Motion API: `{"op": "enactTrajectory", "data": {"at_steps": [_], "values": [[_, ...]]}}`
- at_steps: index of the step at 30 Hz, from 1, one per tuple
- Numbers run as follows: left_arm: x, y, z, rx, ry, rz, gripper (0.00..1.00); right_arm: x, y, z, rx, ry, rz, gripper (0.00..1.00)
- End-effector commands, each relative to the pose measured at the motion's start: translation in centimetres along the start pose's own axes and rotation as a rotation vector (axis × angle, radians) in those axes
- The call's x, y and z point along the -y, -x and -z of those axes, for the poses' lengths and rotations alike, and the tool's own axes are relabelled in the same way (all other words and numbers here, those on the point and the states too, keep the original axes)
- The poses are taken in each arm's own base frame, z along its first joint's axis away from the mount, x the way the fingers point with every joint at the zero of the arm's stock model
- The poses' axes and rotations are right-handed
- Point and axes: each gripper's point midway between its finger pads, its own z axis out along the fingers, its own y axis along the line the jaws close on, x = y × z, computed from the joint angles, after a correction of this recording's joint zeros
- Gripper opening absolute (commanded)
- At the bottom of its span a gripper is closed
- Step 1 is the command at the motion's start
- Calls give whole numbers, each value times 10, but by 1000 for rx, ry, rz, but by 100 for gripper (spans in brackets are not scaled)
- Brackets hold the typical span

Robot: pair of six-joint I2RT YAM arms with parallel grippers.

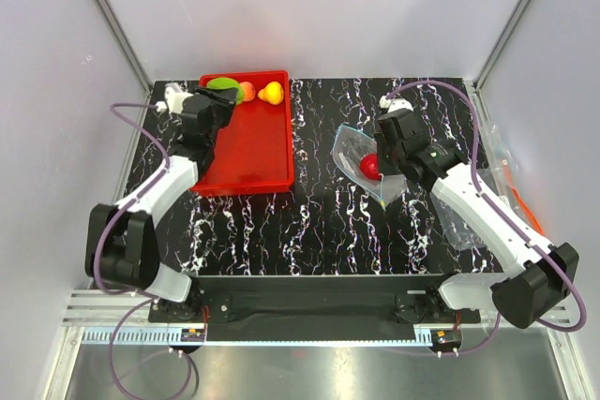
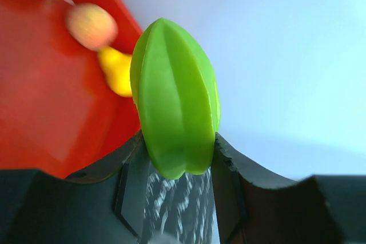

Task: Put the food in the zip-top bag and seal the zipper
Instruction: Pick up the fake fruit from the bin, then place the fake fruit in the zipper food storage bag.

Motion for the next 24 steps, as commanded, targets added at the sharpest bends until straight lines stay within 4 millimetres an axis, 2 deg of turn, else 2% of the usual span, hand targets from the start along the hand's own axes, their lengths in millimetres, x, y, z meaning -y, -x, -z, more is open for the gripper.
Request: {"op": "enactTrajectory", "data": {"at_steps": [1, 2, 3, 4, 5, 6, 7, 8, 9, 11, 12, 14, 15, 17, 20, 21, 24], "values": [[41, -39, 45, -139, -121, -116, 22, -2, 20, 24, 71, 45, -36, 0], [46, -47, 53, -147, -131, -141, 22, -2, 20, 25, 73, 50, -38, 0], [55, -73, 71, -201, -165, -164, 24, -2, 19, 25, 70, 52, -38, 0], [70, -79, 87, -205, -211, -167, 25, -2, 19, 26, 72, 53, -42, 0], [75, -85, 96, -194, -231, -195, 25, -3, 19, 27, 73, 61, -46, 0], [85, -109, 115, -240, -272, -218, 25, -4, 19, 27, 71, 66, -47, 0], [93, -115, 126, -248, -297, -233, 25, -4, 19, 28, 74, 65, -51, 0], [98, -121, 133, -241, -311, -267, 25, -6, 19, 29, 72, 74, -51, 0], [104, -141, 150, -284, -344, -289, 25, -6, 19, 29, 71, 76, -54, 0], [101, -153, 161, -279, -332, -349, 25, -6, 20, 31, 74, 80, -59, 0], [103, -170, 175, -310, -351, -373, 25, -7, 21, 33, 77, 85, -65, 0], [94, -180, 181, -295, -333, -418, 25, -8, 22, 34, 76, 91, -72, 0], [92, -192, 191, -317, -347, -434, 25, -8, 23, 35, 78, 95, -75, 0], [95, -201, 197, -304, -379, -458, 25, -11, 22, 38, 69, 108, -77, 0], [102, -228, 210, -352, -439, -505, 25, -13, 27, 46, 71, 125, -96, 0], [95, -240, 207, -374, -425, -530, 25, -13, 28, 48, 71, 127, -99, 0], [97, -266, 204, -440, -448, -566, 25, -15, 30, 53, 70, 141, -103, 0]]}}
